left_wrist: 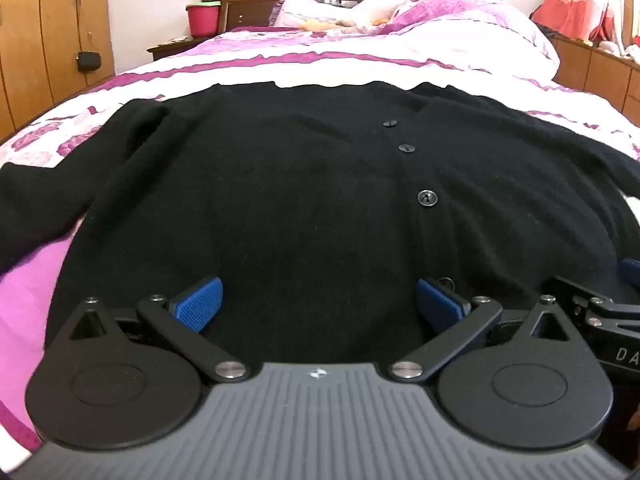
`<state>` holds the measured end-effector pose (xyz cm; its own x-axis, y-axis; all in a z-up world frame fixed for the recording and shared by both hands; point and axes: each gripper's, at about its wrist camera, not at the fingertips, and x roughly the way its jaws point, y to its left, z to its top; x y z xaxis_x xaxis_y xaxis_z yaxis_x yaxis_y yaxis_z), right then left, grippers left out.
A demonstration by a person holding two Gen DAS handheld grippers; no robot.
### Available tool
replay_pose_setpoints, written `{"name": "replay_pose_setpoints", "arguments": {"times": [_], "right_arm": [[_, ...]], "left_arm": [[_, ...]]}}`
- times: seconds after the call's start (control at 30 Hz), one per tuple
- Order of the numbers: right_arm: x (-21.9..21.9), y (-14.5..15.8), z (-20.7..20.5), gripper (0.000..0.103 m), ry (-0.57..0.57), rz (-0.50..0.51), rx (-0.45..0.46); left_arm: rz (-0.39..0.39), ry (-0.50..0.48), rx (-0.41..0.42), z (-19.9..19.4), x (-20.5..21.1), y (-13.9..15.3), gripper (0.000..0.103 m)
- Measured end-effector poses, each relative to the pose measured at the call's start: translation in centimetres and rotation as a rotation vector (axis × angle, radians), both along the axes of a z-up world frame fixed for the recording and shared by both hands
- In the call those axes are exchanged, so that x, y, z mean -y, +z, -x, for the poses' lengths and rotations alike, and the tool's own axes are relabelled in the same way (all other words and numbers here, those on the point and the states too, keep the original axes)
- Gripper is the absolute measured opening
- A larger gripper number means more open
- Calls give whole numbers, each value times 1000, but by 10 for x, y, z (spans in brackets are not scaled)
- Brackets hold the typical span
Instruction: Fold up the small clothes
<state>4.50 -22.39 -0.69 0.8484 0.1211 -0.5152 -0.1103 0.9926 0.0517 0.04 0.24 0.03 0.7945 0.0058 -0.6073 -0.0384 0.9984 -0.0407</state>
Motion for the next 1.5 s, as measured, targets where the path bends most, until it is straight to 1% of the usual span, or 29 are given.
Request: {"name": "replay_pose_setpoints", "arguments": {"times": [0.03,0.1,0.13,0.17,0.2,0.3,0.33,0.47,1.5], "right_arm": [[0,0,0,103,0,0,-1],[0,0,0,103,0,-1,-1],[0,0,0,103,0,-1,-1],[0,0,0,103,0,-2,-1],[0,0,0,103,0,-2,-1],[1,0,0,103,0,-3,1],[1,0,0,103,0,-3,1],[0,0,0,103,0,-3,1],[-2,-2,1,103,0,2,4]], "left_arm": [[4,1,-1,0,-3,0,103],[-16,13,-9,-1,-2,0,103],[-43,15,-9,-3,3,-1,103],[-30,17,2,0,0,-2,103],[-41,24,4,2,4,-5,103],[-41,26,0,-1,4,-5,103],[-54,30,3,-1,10,-2,103],[-68,28,12,3,12,-2,103],[-75,29,8,3,13,-1,103]]}}
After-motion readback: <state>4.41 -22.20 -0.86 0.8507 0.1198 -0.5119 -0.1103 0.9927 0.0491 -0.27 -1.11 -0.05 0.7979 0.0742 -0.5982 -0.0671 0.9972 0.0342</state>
